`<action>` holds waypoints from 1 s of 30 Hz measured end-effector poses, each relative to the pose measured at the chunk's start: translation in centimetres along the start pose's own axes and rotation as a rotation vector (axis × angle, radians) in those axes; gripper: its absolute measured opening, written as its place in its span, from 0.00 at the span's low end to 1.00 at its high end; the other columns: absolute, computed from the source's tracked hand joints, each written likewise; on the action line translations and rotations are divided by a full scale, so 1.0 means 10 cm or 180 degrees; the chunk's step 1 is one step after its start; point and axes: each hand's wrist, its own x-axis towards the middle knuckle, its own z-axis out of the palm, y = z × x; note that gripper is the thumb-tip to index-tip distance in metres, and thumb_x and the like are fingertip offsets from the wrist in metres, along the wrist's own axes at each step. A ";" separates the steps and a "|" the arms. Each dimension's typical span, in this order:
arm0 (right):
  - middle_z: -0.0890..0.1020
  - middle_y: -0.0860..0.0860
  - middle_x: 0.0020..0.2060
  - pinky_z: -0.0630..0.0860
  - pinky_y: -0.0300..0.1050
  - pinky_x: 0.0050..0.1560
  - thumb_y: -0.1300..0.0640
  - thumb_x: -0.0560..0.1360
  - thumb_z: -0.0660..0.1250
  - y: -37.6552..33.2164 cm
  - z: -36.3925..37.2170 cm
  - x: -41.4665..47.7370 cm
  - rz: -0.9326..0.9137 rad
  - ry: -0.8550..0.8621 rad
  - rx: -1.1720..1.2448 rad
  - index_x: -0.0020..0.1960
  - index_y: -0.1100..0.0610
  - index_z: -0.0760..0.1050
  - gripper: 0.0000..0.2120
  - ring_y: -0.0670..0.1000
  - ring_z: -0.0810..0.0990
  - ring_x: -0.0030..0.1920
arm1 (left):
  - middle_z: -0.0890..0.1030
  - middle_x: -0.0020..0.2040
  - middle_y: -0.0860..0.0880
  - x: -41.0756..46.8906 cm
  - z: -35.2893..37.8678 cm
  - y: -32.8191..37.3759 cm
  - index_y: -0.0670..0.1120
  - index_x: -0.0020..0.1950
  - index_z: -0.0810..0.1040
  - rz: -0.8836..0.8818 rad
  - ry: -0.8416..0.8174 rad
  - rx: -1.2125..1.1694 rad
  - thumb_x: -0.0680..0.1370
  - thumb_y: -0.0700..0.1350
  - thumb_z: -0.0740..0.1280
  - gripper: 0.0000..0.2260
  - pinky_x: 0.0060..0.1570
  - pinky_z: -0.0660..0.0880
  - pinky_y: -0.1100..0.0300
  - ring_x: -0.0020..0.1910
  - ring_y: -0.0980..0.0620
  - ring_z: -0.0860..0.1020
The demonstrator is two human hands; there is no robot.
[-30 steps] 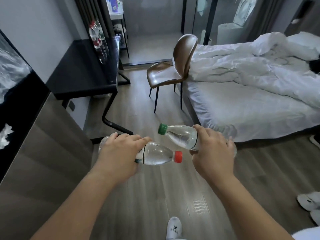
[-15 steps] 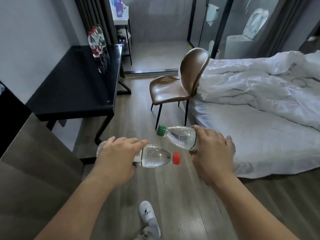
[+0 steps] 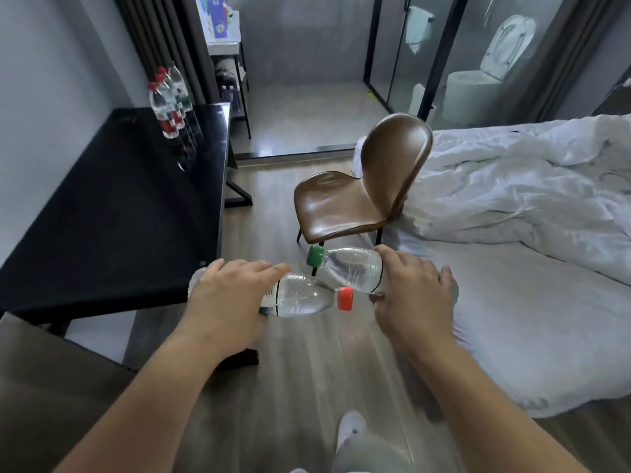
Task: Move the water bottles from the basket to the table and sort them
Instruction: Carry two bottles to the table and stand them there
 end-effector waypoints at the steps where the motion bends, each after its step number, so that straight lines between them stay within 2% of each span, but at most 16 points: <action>1: 0.81 0.49 0.62 0.67 0.69 0.69 0.55 0.67 0.77 -0.03 0.06 0.16 -0.0005 -0.0003 -0.0004 0.72 0.45 0.70 0.35 0.59 0.77 0.62 | 0.82 0.58 0.62 0.13 0.03 -0.07 0.62 0.69 0.75 -0.0020 0.0010 0.0007 0.63 0.46 0.80 0.36 0.61 0.74 0.50 0.55 0.52 0.81; 6: 0.79 0.47 0.63 0.65 0.68 0.70 0.53 0.68 0.77 -0.14 0.37 1.03 -0.0077 -0.0099 0.0097 0.73 0.44 0.69 0.36 0.58 0.75 0.65 | 0.80 0.60 0.63 0.85 0.18 -0.41 0.63 0.71 0.72 -0.0096 -0.0014 0.0035 0.66 0.48 0.80 0.36 0.63 0.72 0.51 0.58 0.54 0.80; 8: 0.79 0.47 0.64 0.62 0.69 0.72 0.54 0.69 0.77 -0.20 0.50 1.43 -0.0114 -0.0107 0.0198 0.73 0.44 0.69 0.36 0.58 0.74 0.66 | 0.80 0.60 0.63 1.19 0.23 -0.55 0.63 0.72 0.72 -0.0146 -0.0023 0.0009 0.67 0.48 0.80 0.36 0.64 0.72 0.50 0.58 0.54 0.80; 11: 0.80 0.47 0.63 0.63 0.71 0.72 0.56 0.68 0.76 -0.30 0.67 2.04 -0.0200 -0.0144 0.0273 0.72 0.44 0.68 0.35 0.58 0.75 0.65 | 0.80 0.60 0.63 1.68 0.25 -0.75 0.62 0.73 0.72 -0.0244 -0.0014 -0.0048 0.68 0.48 0.79 0.35 0.65 0.72 0.49 0.58 0.54 0.79; 17: 0.77 0.46 0.67 0.58 0.68 0.75 0.49 0.71 0.74 -0.48 0.75 3.14 -0.0477 -0.0269 0.0429 0.75 0.44 0.68 0.34 0.57 0.73 0.68 | 0.83 0.53 0.60 2.54 0.22 -1.06 0.57 0.68 0.78 -0.0551 0.0112 -0.0007 0.61 0.45 0.83 0.36 0.55 0.77 0.49 0.49 0.52 0.82; 23: 0.79 0.47 0.64 0.60 0.68 0.74 0.53 0.70 0.73 -0.75 1.00 3.98 -0.0568 -0.0303 0.0464 0.73 0.43 0.70 0.32 0.57 0.74 0.66 | 0.82 0.56 0.61 3.12 0.25 -1.38 0.58 0.69 0.77 -0.0772 0.0096 -0.0144 0.63 0.46 0.82 0.35 0.60 0.76 0.45 0.53 0.52 0.82; 27: 0.78 0.46 0.65 0.59 0.69 0.74 0.53 0.70 0.74 -0.98 1.23 4.46 -0.0692 -0.0371 0.0420 0.74 0.42 0.69 0.34 0.57 0.74 0.67 | 0.84 0.54 0.59 3.49 0.37 -1.70 0.56 0.67 0.79 -0.0846 0.0104 -0.0082 0.60 0.46 0.84 0.36 0.54 0.78 0.46 0.49 0.51 0.83; 30: 0.79 0.47 0.65 0.61 0.70 0.74 0.51 0.69 0.76 -1.20 1.43 4.84 -0.0789 -0.0346 0.0353 0.73 0.42 0.70 0.34 0.57 0.75 0.67 | 0.84 0.54 0.59 3.80 0.49 -2.01 0.56 0.67 0.79 -0.0922 0.0129 -0.0048 0.59 0.46 0.84 0.37 0.53 0.79 0.47 0.48 0.51 0.83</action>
